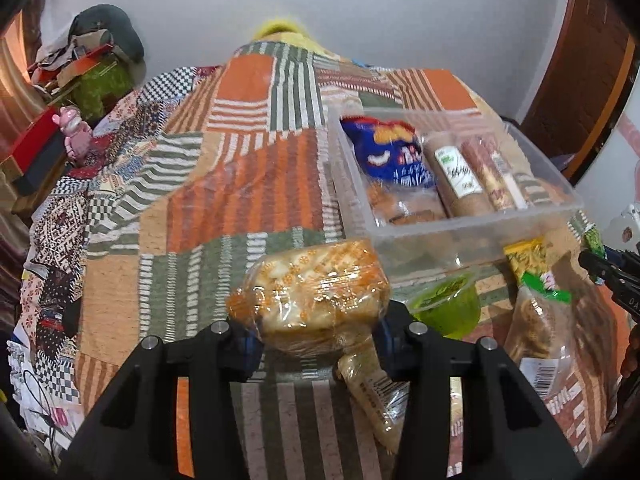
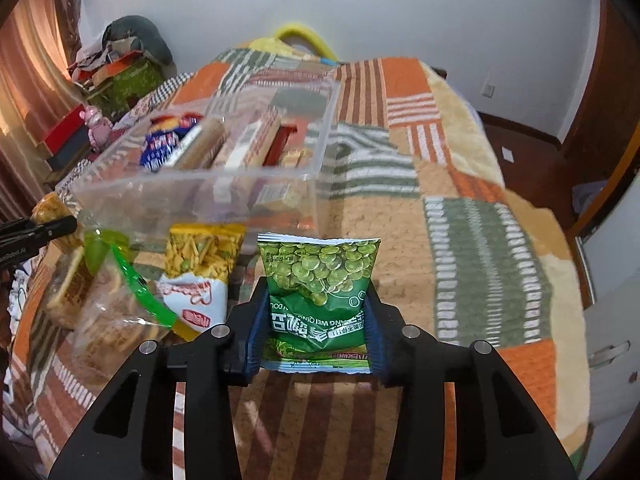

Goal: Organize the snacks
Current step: 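Lower the bun and green pea bag into the clear box and open both tools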

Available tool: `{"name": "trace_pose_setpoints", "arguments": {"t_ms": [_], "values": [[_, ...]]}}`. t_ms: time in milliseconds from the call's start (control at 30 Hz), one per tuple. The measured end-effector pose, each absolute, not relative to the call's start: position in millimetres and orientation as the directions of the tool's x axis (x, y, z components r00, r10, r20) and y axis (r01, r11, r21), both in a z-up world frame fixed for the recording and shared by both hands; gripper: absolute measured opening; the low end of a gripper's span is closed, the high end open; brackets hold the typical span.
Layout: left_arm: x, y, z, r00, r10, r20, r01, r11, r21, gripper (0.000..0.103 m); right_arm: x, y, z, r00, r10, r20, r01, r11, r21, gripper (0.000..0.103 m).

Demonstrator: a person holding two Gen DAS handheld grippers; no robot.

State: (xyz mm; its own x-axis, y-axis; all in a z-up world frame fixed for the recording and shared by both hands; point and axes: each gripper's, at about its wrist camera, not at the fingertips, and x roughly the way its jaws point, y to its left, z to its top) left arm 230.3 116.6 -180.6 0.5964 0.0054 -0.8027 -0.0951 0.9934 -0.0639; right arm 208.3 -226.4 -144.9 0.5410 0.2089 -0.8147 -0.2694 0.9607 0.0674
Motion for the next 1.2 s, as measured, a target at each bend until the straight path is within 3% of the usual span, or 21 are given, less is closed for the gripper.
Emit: {"name": "trace_pose_setpoints", "arguments": {"t_ms": [400,667,1200], "values": [[235,98,-120,0.700,-0.022,-0.714,-0.042,0.997,-0.071,0.045,214,-225,-94,0.650,0.245,-0.720,-0.270,0.959,0.082,0.039],[268,71,-108,0.722,-0.062,-0.689,0.014,0.997,-0.074,0.045,237,-205,-74,0.693,0.277,-0.665,-0.296,0.951,0.088,0.039],[333,35,-154,0.651,-0.111,-0.750,0.076,0.994,-0.081,0.045,286,-172,-124,0.606,0.260,-0.752,-0.319,0.945,0.070,0.039]]}}
